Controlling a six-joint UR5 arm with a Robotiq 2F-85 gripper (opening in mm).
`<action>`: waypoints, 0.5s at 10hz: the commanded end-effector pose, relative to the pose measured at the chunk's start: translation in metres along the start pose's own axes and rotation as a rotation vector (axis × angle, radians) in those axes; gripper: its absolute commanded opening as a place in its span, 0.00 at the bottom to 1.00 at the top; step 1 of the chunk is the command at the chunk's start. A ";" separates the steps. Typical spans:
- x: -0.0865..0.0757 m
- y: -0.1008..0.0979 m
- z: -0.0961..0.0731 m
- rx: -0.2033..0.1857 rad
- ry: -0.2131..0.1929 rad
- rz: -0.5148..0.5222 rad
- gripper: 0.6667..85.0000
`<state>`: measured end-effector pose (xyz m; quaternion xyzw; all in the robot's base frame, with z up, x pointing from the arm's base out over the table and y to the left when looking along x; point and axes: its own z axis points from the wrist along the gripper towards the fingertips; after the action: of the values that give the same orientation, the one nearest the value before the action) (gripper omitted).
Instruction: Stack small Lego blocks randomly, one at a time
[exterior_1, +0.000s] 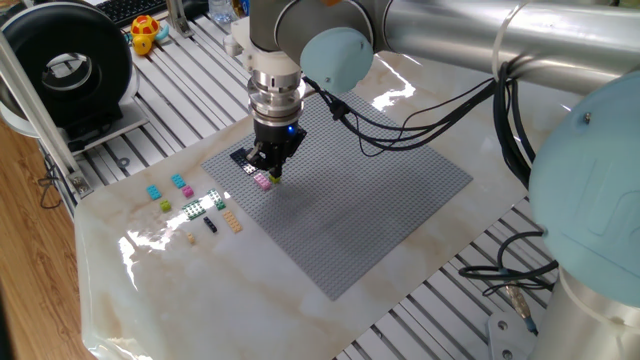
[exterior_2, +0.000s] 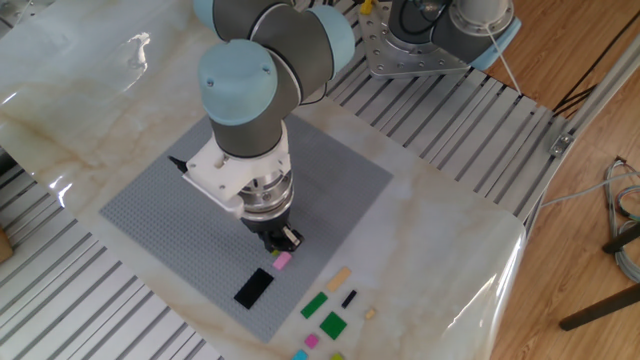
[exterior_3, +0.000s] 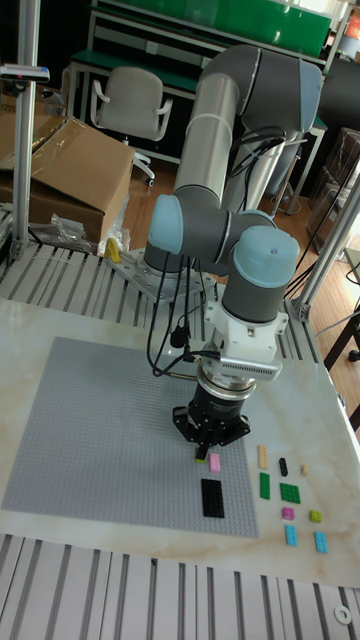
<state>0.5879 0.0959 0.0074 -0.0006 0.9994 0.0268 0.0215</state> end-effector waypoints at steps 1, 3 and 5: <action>-0.001 0.001 -0.003 -0.018 -0.004 -0.001 0.01; 0.001 0.000 -0.008 -0.024 0.005 -0.002 0.01; 0.004 -0.004 -0.015 -0.019 0.019 -0.001 0.01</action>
<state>0.5858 0.0935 0.0140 -0.0049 0.9993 0.0315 0.0180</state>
